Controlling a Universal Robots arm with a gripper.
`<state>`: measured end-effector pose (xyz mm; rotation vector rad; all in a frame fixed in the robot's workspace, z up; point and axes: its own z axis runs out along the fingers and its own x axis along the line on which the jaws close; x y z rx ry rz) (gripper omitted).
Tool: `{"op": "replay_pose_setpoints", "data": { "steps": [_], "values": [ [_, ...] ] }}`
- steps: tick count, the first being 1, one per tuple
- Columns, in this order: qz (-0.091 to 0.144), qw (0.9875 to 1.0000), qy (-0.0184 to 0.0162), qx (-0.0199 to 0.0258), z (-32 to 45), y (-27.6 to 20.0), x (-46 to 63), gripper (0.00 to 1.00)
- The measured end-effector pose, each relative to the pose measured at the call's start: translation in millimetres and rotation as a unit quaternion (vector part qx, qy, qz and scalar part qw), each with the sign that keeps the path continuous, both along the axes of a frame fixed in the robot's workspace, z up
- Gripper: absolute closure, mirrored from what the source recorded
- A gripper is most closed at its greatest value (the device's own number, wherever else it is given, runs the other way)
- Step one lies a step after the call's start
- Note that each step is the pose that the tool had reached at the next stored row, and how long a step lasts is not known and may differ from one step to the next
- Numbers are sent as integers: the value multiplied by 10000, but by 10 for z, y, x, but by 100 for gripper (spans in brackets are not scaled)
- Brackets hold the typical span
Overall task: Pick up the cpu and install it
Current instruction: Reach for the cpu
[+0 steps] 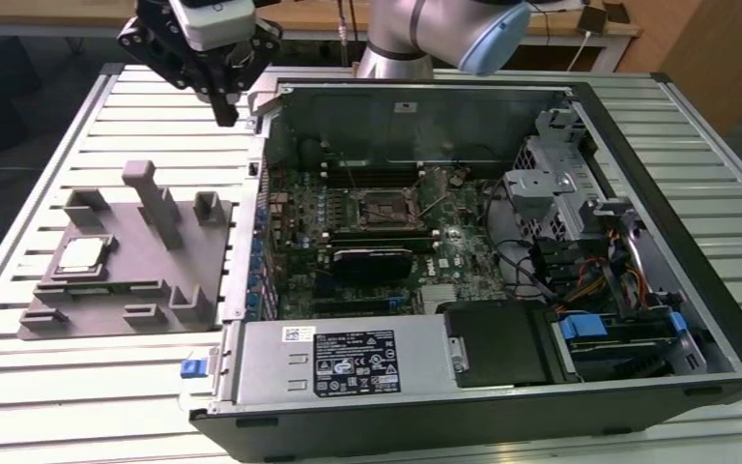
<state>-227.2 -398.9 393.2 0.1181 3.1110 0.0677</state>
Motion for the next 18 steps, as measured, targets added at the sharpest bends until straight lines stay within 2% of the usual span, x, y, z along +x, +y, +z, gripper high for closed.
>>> {"op": "replay_pose_setpoints", "data": {
  "steps": [18],
  "values": [
    [-3, 10000, -6, 0, -9, 0, -505, 89]
  ]
}}
